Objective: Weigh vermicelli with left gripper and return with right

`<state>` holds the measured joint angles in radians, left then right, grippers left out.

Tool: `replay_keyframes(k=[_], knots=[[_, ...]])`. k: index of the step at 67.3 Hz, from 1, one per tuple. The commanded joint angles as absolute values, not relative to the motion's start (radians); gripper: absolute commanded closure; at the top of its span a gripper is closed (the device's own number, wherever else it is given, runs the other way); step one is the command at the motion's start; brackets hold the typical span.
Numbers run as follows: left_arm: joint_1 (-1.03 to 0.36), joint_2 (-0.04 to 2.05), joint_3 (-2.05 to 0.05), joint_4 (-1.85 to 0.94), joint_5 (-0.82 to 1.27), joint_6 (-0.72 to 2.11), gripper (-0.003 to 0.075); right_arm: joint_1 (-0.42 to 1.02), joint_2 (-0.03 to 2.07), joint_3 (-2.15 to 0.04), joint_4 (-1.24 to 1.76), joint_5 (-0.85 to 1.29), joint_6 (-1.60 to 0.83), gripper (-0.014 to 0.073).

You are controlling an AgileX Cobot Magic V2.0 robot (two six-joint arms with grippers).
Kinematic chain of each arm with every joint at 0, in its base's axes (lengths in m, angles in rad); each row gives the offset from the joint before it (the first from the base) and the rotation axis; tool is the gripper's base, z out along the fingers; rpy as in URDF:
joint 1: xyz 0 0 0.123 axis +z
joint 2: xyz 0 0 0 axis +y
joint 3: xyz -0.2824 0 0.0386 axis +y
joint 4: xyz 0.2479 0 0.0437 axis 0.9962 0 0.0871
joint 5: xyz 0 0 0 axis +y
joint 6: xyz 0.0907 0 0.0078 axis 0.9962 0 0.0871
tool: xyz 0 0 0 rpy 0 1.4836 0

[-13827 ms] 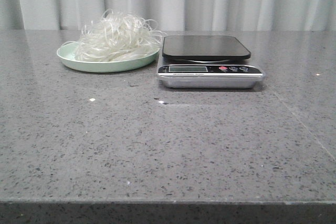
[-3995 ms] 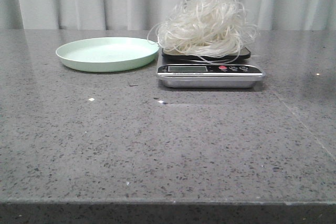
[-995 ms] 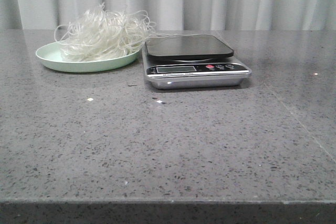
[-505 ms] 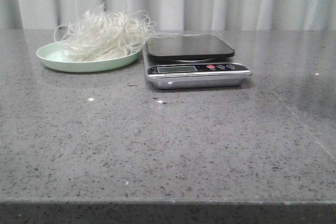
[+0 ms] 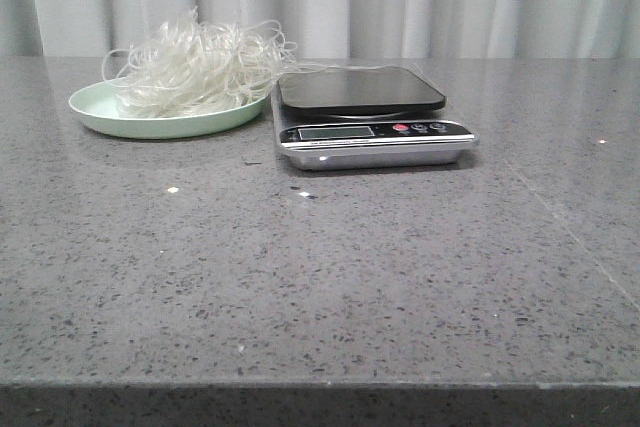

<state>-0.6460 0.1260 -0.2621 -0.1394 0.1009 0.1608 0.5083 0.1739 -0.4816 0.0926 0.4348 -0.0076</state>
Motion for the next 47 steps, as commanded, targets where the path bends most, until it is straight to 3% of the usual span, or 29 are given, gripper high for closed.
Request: replay_keyframes(k=[1,8,13,19,47], knots=[[-0.651,0.136,-0.288,-0.148,0.025,0.161,0.0594,0.504,0.104,-0.469,0.078,0.324,-0.019,0.0091],[-0.651,0.136,-0.288,-0.148,0.025,0.161,0.0594,0.504,0.032,-0.443,0.078,0.303,-0.019,0.0273],[-0.651,0.136,-0.288,-0.148,0.025,0.161,0.0594,0.504,0.009,-0.430,0.078,0.301,-0.019,0.0475],[-0.651,0.136,-0.288,-0.148,0.025,0.161,0.0594,0.504,0.007,-0.424,0.078,0.321,-0.019,0.0429],[-0.651,0.136,-0.288,-0.148,0.025,0.161,0.0594,0.504,0.007,-0.424,0.079,0.422,-0.019,0.0428]])
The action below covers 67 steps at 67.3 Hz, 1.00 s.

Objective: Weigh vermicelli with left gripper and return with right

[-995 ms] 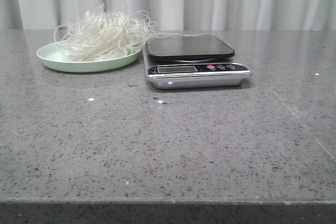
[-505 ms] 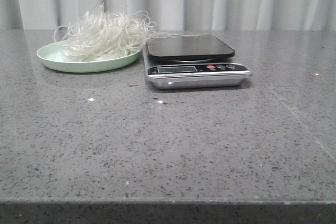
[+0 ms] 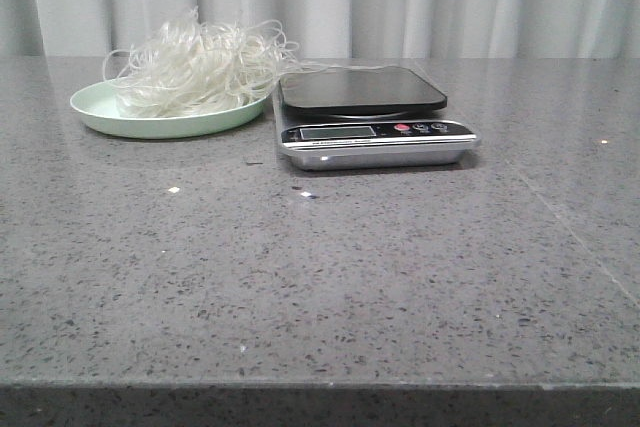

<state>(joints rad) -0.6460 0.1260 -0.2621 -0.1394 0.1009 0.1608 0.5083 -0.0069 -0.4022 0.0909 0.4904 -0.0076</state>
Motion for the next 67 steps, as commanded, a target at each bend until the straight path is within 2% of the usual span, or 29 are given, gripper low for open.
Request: replay_keyframes(k=[1,21,27,50,58,67], knots=[[-0.651,0.136,-0.288,-0.148,0.025,0.161,0.0594,0.504,0.007,-0.424,0.079,0.422,-0.019,0.0428],[-0.649,0.136,-0.273,-0.148,0.023,0.161,0.0594,0.504,0.007,-0.424,0.079,0.422,-0.019,0.0428],[-0.608,0.136,-0.248,-0.145,0.023,0.161,0.0594,0.504,0.007,-0.424,0.079,0.422,-0.019,0.0428],[-0.200,0.077,-0.067,-0.109,0.000,0.150,0.0594,0.504,0.007,-0.424,0.079,0.422,-0.019,0.0428],[-0.099,0.027,0.012,-0.102,-0.072,0.150,0.0594,0.504,0.007,-0.424,0.079,0.422,-0.019,0.0428],[-0.025,-0.018,0.009,-0.086,-0.029,0.150,0.0594,0.504,0.007,-0.424,0.079,0.423,-0.019,0.0428]])
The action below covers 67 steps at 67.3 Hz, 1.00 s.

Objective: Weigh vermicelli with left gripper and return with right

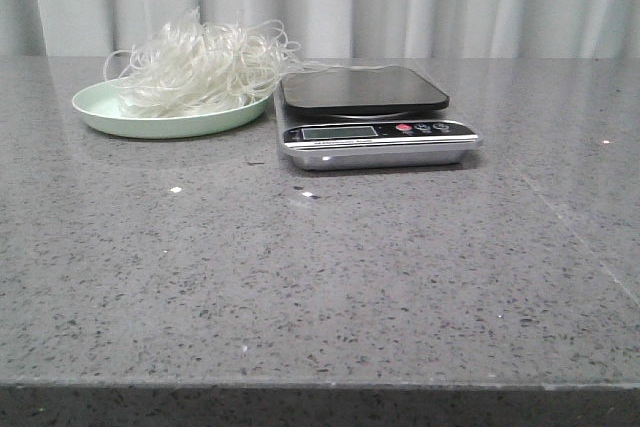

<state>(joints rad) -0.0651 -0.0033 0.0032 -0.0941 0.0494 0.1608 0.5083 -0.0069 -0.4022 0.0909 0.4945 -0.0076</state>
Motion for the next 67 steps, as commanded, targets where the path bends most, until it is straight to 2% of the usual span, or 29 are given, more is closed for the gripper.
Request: replay_keyframes(k=[1,16,27,67], knots=[[-0.020,-0.022,0.009,-0.086,-0.029,0.150,0.0594,0.504,0.007,-0.424,0.079,0.423,-0.019,0.0428],[0.000,-0.025,0.011,-0.072,-0.027,0.118,0.0594,0.504,0.007,-0.424,0.079,0.423,-0.019,0.0428],[0.000,-0.025,0.011,0.012,-0.027,-0.009,0.0594,0.504,0.007,-0.424,0.079,0.423,-0.019,0.0428],[-0.002,-0.025,0.011,0.000,-0.027,-0.008,0.0594,0.504,0.007,-0.424,0.079,0.423,-0.019,0.0428]])
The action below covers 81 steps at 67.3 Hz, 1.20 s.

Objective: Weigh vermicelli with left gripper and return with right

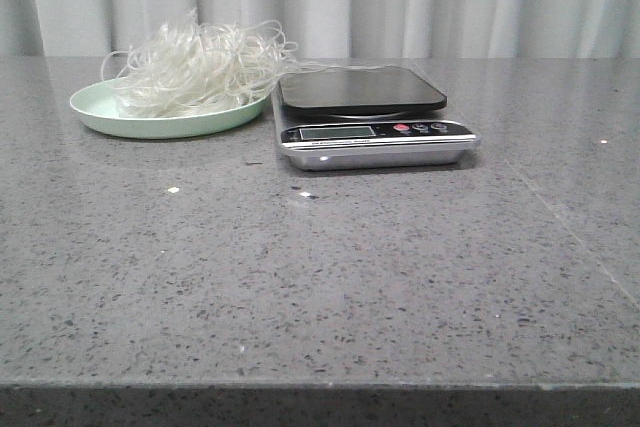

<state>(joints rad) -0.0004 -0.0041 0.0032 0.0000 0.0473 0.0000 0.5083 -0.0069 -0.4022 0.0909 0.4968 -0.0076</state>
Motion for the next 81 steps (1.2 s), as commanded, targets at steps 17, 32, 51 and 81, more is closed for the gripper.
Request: replay_keyframes(k=[17,32,51,81], knots=[[-0.002,-0.025,0.011,0.000,-0.027,-0.008,0.0594,0.504,0.007,-0.424,0.079,0.423,-0.019,0.0428],[-0.002,-0.025,0.011,0.000,-0.027,-0.008,0.0594,0.504,0.007,-0.423,0.079,0.423,-0.019,0.0428],[-0.002,-0.024,0.011,0.000,-0.027,-0.008,0.0594,0.216,0.010,-0.294,0.071,0.246,-0.019,0.0428],[-0.002,-0.024,0.011,0.000,-0.027,-0.008,0.0594,0.037,-0.028,0.024,0.071,-0.027,-0.017,0.0428]])
